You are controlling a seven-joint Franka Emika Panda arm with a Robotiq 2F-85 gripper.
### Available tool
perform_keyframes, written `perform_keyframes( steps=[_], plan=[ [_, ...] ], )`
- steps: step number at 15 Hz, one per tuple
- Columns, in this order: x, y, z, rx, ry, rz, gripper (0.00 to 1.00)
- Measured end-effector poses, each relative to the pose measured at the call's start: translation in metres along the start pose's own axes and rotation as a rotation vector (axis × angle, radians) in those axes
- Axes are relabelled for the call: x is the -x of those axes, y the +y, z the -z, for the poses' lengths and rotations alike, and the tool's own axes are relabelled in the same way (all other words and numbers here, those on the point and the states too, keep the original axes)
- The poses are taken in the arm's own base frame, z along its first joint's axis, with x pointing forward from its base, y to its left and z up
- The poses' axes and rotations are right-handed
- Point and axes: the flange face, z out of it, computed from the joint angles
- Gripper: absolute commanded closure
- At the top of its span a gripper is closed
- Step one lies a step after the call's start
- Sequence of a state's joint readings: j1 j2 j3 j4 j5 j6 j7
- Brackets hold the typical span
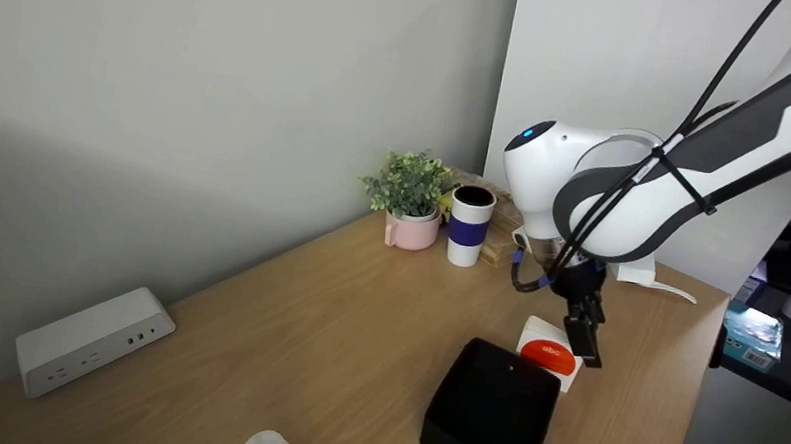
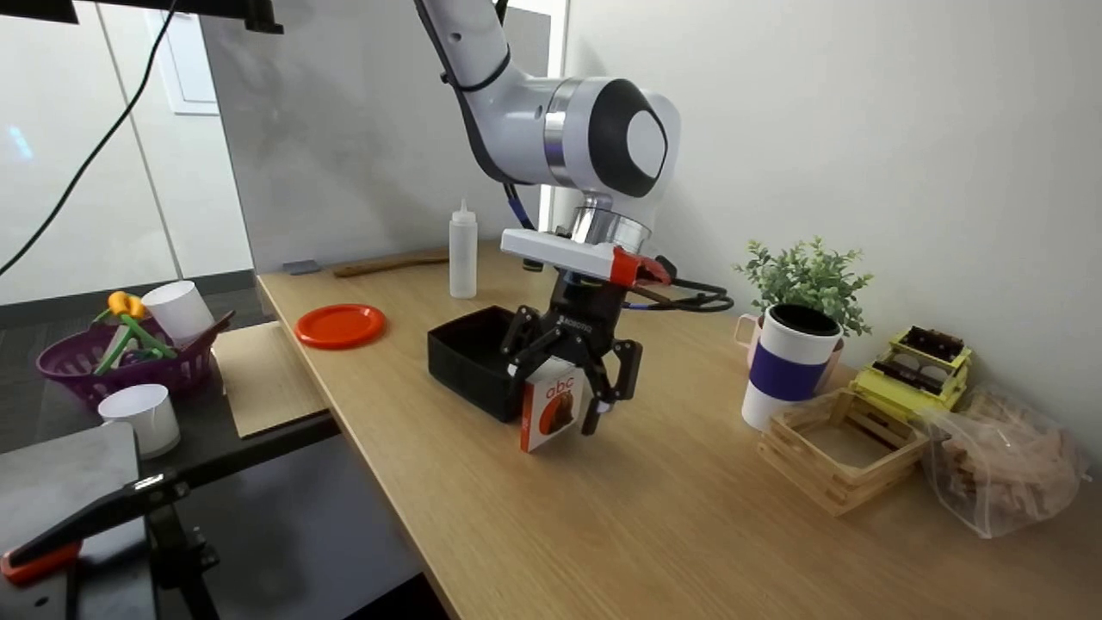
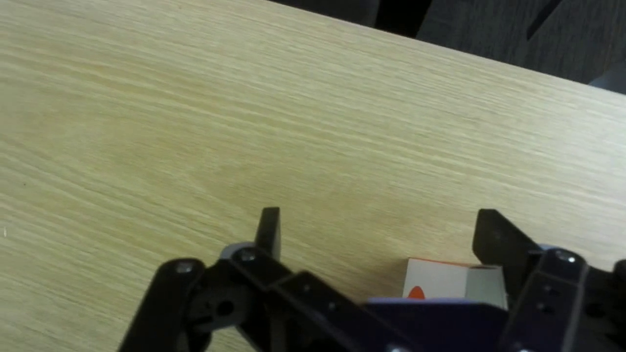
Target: Pick up the small white book from the table and put it in the black lunch box.
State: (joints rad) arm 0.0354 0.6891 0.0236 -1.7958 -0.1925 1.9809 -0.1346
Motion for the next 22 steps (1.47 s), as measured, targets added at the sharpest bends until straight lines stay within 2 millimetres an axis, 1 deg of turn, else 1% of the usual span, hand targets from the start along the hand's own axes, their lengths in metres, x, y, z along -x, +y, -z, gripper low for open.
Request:
perform_keyframes(
  steps=[3, 7, 16, 18, 22],
  plan=[
    [-0.001, 0.0, -0.001, 0.034, -0.007, 0.08, 0.0],
    [-0.002, -0.004, 0.001, 0.05, -0.007, 0.161, 0.0],
    [-0.008, -0.024, 0.007, 0.05, 0.01, 0.258, 0.0],
    [-0.011, -0.025, 0.01, 0.048, 0.045, 0.263, 0.0],
    [-0.021, -0.022, 0.022, -0.001, 0.177, 0.268, 0.0]
  ],
)
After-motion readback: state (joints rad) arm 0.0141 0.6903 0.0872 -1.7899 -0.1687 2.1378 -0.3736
